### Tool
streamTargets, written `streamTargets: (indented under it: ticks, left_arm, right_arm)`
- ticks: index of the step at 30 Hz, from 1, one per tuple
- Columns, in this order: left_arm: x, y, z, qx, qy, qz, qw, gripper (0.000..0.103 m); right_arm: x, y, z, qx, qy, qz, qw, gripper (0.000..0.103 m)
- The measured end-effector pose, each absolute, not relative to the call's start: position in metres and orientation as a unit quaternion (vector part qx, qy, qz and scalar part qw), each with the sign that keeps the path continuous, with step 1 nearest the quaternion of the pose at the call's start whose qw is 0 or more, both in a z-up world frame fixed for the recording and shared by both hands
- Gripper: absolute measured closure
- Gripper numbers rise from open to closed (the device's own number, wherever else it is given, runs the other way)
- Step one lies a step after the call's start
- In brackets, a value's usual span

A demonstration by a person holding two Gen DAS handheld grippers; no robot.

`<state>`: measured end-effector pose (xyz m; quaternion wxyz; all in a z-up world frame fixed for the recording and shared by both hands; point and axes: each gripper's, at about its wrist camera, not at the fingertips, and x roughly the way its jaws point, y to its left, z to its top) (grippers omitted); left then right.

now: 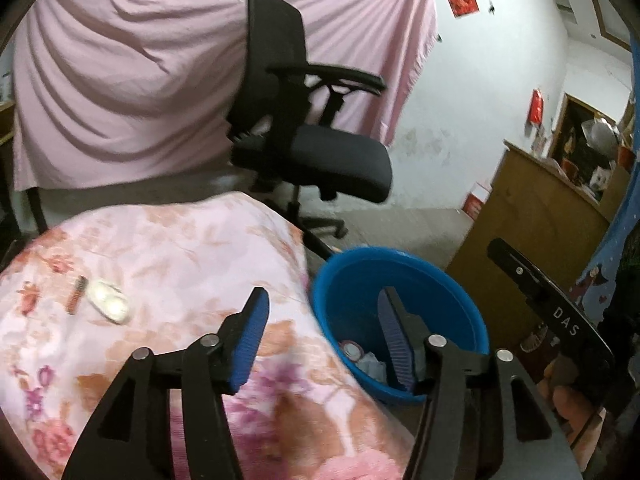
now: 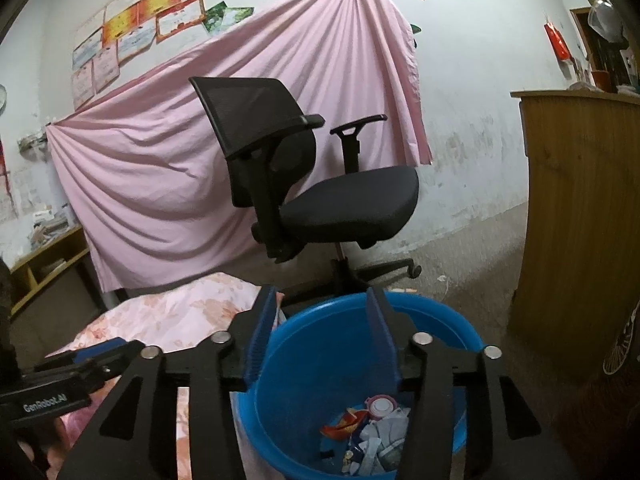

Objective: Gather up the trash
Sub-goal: 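Move both tools back over the bed toward the white case and battery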

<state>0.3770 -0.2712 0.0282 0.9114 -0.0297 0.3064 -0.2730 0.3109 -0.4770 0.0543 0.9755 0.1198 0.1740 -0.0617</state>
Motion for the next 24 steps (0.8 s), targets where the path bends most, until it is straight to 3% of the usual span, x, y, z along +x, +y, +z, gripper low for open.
streamTargets:
  ticks: [3,7,9,12,13,24]
  left_arm:
    - [0.376,-0.25,0.036,-0.043,0.288,-0.251,0.923,0.038]
    - [0.373,-0.219,0.047,-0.069,0.253,-0.223,0.939,0.021]
    - [0.369,-0.201,0.053,-0.08,0.23,-0.205,0.948,0.011]
    - [0.362,-0.176,0.06,-0.092,0.191,-0.175,0.962,0.003]
    - [0.359,-0.168,0.063,-0.093,0.18,-0.166,0.965,0.003]
    - [0.338,-0.091,0.075,-0.087,0.107,-0.087,0.987,0.002]
  right_arm:
    - [0.309,-0.465,0.062,0.115,0.153,-0.049,0.98,0.049]
    - [0.302,-0.445,0.075,0.097,0.107,-0.03,0.989,0.024]
    - [0.301,-0.435,0.081,0.093,0.088,-0.018,0.992,0.021]
    - [0.302,-0.419,0.088,0.094,0.064,-0.002,0.993,0.01]
    - [0.302,-0.413,0.091,0.096,0.054,0.003,0.994,0.001]
    - [0.307,-0.345,0.104,0.079,0.004,0.055,0.995,0.0]
